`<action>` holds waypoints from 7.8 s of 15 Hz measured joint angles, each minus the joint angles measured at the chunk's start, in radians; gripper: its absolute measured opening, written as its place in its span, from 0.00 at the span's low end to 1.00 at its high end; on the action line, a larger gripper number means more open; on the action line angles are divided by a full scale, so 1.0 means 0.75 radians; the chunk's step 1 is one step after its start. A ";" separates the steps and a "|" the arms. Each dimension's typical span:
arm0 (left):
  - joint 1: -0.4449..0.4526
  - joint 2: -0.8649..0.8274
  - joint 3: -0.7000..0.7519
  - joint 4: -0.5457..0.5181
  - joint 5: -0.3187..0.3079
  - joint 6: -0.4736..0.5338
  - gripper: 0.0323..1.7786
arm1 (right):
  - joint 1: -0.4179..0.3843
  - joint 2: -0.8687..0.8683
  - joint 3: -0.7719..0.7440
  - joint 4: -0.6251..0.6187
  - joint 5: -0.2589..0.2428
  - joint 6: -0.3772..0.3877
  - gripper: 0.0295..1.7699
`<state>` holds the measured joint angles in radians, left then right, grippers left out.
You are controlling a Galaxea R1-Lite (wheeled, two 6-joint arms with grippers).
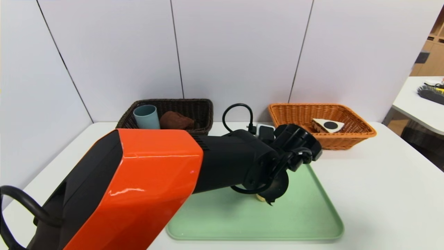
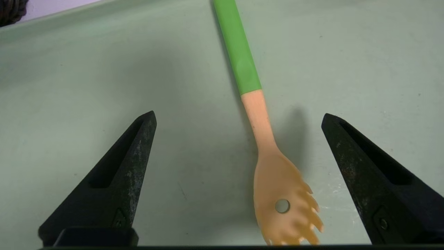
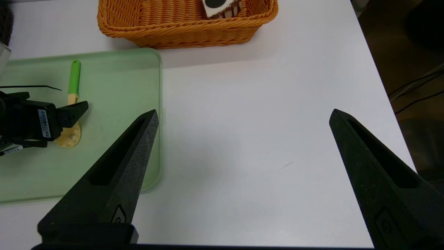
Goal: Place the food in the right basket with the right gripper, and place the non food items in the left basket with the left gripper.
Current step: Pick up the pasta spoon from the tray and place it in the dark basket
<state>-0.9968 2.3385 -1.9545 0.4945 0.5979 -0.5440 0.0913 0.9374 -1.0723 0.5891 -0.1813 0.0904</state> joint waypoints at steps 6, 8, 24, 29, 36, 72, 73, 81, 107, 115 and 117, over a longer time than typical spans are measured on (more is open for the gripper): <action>0.057 -0.015 -0.018 0.004 -0.016 0.141 0.95 | 0.001 -0.018 0.016 0.000 0.001 0.001 0.96; 0.060 -0.025 -0.018 -0.004 -0.024 0.140 0.95 | 0.000 -0.022 0.027 0.000 0.002 0.002 0.96; 0.019 -0.026 -0.018 0.026 -0.028 -0.129 0.95 | -0.008 -0.055 0.087 0.000 0.010 0.002 0.96; 0.019 -0.004 -0.018 0.049 -0.036 -0.125 0.95 | -0.009 -0.072 0.107 0.001 0.012 0.043 0.96; 0.024 0.014 -0.020 0.036 -0.064 -0.121 0.95 | -0.010 -0.078 0.114 -0.001 0.012 0.052 0.96; 0.051 0.051 -0.018 0.016 -0.082 -0.192 0.95 | -0.010 -0.070 0.105 -0.005 0.014 0.044 0.96; 0.051 0.052 -0.018 0.015 -0.081 -0.192 0.95 | -0.010 -0.070 0.105 -0.005 0.014 0.043 0.96; 0.050 0.058 -0.018 0.011 -0.082 -0.189 0.39 | -0.010 -0.070 0.098 -0.005 0.014 0.042 0.96; 0.320 -0.500 0.013 -0.330 -0.061 0.466 0.01 | -0.010 -0.069 0.089 -0.007 0.022 0.054 0.96; 0.466 -0.529 0.422 -0.735 -0.162 0.553 0.01 | -0.010 -0.076 0.047 -0.003 0.022 0.056 0.96; 0.506 -0.566 0.604 -0.893 -0.240 0.656 0.01 | -0.010 -0.077 0.042 -0.002 0.022 0.056 0.96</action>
<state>-0.6177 1.9140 -1.5013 -0.1751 0.4181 -0.0523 0.0840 0.8798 -1.0409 0.5879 -0.1645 0.1328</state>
